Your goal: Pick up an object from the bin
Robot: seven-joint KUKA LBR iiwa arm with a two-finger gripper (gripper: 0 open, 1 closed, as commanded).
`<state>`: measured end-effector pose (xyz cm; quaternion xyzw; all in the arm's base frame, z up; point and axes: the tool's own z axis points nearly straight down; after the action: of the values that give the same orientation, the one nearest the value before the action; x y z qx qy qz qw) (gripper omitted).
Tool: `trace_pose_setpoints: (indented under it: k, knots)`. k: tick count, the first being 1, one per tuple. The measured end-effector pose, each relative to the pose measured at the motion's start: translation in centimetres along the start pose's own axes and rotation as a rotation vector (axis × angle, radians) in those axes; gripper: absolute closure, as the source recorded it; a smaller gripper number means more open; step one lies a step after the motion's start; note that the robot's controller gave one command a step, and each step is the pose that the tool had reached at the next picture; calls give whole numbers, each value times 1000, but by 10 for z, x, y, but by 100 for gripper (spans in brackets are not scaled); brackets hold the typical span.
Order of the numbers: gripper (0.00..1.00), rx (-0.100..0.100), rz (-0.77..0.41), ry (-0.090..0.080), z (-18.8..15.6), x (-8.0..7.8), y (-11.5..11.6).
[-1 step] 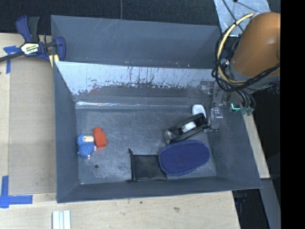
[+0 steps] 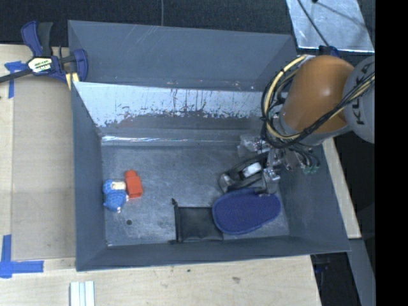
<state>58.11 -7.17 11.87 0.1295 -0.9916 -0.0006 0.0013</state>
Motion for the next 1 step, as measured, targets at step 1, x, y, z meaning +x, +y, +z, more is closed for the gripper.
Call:
trace_pose_setpoints:
  k: [1]
  knots:
    - [0,2,-439,-4,48,-10,-16]
